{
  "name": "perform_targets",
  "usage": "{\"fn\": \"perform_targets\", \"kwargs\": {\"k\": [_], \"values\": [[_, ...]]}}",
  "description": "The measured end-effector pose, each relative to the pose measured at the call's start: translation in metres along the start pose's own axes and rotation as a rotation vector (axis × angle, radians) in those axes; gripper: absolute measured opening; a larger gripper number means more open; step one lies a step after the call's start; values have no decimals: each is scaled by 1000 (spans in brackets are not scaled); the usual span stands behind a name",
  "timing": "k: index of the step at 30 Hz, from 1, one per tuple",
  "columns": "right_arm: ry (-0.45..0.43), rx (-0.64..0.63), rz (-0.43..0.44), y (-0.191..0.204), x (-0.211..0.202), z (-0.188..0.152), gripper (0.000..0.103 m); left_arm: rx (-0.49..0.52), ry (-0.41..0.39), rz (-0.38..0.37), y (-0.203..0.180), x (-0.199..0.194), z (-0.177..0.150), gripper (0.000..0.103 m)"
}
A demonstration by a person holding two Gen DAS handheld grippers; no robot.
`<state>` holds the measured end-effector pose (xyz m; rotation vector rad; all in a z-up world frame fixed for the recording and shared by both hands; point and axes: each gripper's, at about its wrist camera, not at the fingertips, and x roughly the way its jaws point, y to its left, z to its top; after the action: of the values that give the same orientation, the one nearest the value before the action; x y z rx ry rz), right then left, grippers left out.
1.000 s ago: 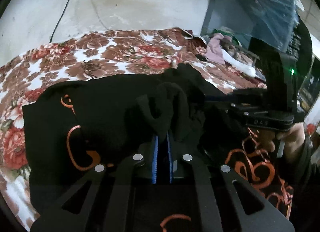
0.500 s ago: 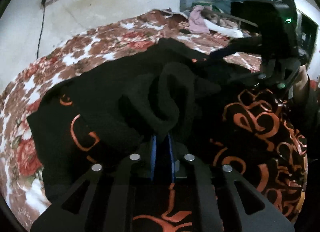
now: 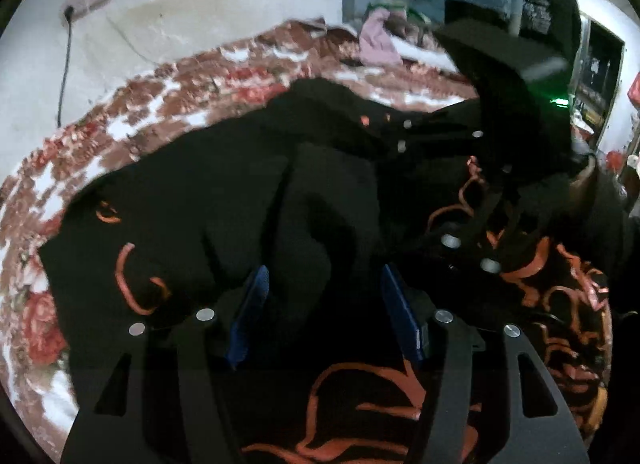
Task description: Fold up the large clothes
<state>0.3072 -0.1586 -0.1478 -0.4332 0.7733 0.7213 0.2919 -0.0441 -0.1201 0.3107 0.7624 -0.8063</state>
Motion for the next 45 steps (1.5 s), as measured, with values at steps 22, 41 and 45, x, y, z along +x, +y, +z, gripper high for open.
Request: {"fn": "perform_targets", "kwargs": {"k": [22, 41, 45], "values": [[92, 153, -36, 41, -66, -75, 52, 98, 146, -88, -80, -7, -60, 42], [71, 450, -423, -33, -12, -20, 98, -247, 35, 325, 14, 15, -5, 86], [120, 416, -455, -30, 4, -42, 98, -230, 82, 345, 11, 32, -20, 86]]}}
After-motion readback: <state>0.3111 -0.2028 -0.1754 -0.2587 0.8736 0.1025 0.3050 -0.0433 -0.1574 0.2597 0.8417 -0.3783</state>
